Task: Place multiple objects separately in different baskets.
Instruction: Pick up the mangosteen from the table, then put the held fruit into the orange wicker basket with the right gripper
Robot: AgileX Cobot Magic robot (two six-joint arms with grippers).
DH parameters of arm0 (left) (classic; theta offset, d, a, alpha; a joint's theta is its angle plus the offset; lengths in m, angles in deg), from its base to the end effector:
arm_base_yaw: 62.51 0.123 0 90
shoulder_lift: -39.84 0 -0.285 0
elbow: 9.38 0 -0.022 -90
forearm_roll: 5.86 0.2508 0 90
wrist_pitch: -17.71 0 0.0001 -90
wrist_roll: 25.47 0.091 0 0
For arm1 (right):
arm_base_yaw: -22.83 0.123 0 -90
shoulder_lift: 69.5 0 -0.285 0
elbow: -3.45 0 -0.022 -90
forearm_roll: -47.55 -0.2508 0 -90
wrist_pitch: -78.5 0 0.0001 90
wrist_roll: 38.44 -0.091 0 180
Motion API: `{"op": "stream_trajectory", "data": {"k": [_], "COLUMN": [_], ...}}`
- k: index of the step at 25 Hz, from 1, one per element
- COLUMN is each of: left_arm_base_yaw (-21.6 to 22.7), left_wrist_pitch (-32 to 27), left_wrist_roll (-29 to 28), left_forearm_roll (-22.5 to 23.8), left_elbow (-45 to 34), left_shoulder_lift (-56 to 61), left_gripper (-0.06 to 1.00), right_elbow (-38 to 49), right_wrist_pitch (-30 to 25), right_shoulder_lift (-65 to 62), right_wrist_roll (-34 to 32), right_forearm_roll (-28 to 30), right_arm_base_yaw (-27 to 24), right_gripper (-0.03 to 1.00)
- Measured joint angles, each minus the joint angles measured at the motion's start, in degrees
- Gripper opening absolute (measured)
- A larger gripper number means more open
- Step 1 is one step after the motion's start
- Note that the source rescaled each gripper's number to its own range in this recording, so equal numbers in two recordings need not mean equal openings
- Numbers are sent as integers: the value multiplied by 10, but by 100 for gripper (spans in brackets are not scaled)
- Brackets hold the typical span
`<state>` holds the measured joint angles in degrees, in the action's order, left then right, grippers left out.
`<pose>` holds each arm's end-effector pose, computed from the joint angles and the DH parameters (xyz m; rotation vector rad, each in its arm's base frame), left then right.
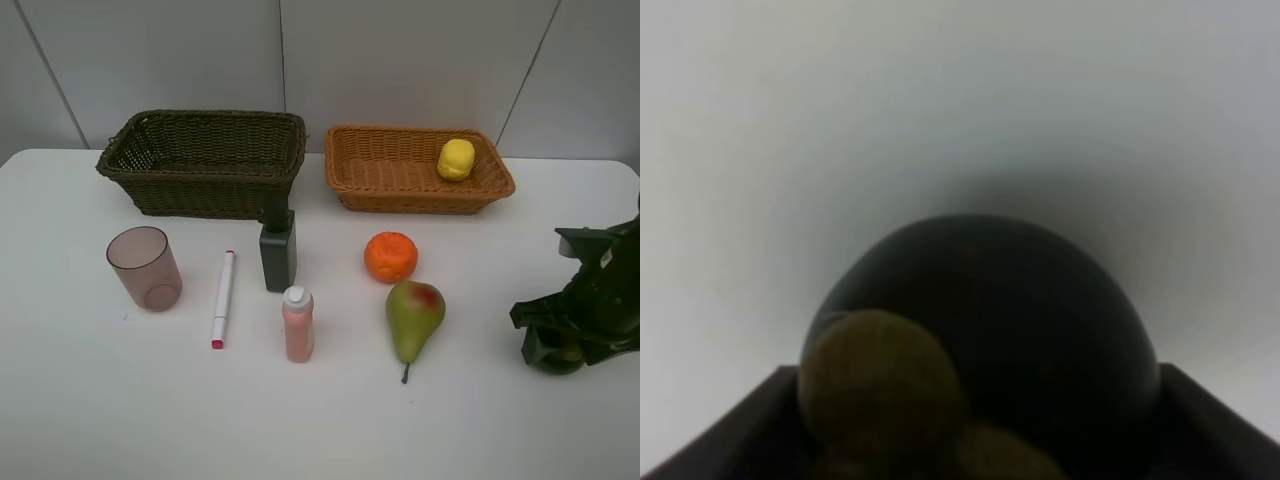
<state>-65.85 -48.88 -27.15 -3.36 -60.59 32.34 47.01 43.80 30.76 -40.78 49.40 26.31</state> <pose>-0.0053 0.0040 0.2567 0.0280 2.1858 0.0040 0.2185 0.0116 0.1230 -0.0720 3.1139 -0.0271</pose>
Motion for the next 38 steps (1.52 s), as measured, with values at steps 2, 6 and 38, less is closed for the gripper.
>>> {"op": "stream_trajectory", "data": {"k": [2, 6, 38], "left_arm_base_yaw": [0, 0, 0], "left_wrist_pitch": [0, 0, 0], "left_wrist_roll": [0, 0, 0], "left_forearm_roll": [0, 0, 0], "left_elbow": [0, 0, 0], "left_shoulder_lift": [0, 0, 0], "left_gripper": [100, 100, 100], "right_elbow": [0, 0, -546], "right_wrist_pitch": [0, 0, -91], "right_shoulder_lift": [0, 0, 106], "right_wrist_roll": [0, 0, 101], "right_forearm_roll": [0, -6, -150], "right_arm_base_yaw": [0, 0, 3], "right_gripper": [20, 20, 20]}}
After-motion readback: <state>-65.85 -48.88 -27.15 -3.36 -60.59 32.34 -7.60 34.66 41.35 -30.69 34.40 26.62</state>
